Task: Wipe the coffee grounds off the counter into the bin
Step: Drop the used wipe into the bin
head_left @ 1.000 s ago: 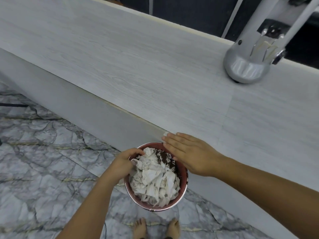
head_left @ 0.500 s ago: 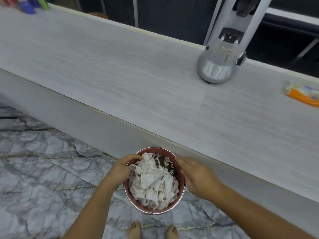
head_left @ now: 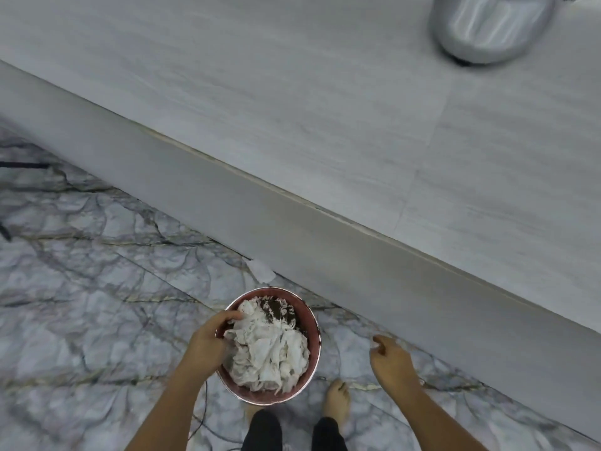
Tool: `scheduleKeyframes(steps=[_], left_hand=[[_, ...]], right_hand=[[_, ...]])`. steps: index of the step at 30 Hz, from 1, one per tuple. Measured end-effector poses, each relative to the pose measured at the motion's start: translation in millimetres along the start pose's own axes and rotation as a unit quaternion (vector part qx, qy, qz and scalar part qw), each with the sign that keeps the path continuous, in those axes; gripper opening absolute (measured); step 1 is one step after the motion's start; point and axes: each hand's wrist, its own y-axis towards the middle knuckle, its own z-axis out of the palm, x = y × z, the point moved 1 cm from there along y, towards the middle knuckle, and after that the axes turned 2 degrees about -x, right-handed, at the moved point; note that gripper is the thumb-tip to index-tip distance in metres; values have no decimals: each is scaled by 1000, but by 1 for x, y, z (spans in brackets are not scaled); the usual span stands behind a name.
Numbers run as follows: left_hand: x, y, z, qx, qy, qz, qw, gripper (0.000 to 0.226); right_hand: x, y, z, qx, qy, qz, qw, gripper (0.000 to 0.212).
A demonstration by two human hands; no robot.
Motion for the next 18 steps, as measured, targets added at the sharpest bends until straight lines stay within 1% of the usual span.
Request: scheduleKeyframes(steps=[2, 4, 5, 7, 9, 12, 15, 18], left_hand=[[36, 12, 5, -15, 5, -14, 1000, 69], [77, 27, 6, -40, 0, -38, 998, 63], [96, 37, 7, -47, -11, -52, 997, 63], [135, 62, 9, -56, -45, -71, 995, 71], [172, 89, 10, -68, -70, -88, 991, 76], [226, 137, 11, -86, -114, -100, 985, 71], [280, 194, 15, -87, -139, -84, 983, 78], [320, 249, 18, -106, -157, -71, 979, 79]], right_hand=[[-17, 17, 25, 19, -25, 24, 999, 38], [-29, 34, 58, 49, -55, 31, 997, 38], [-32, 45, 77, 63, -62, 34, 995, 38], [-36, 68, 118, 92, -62, 30, 993, 34], [-35, 97, 165, 96, -55, 15, 994, 32], [-27, 155, 241, 106, -68, -44, 991, 32], [-14, 229, 318, 119, -85, -110, 983, 32], [10, 303, 388, 100, -96, -161, 977, 32]])
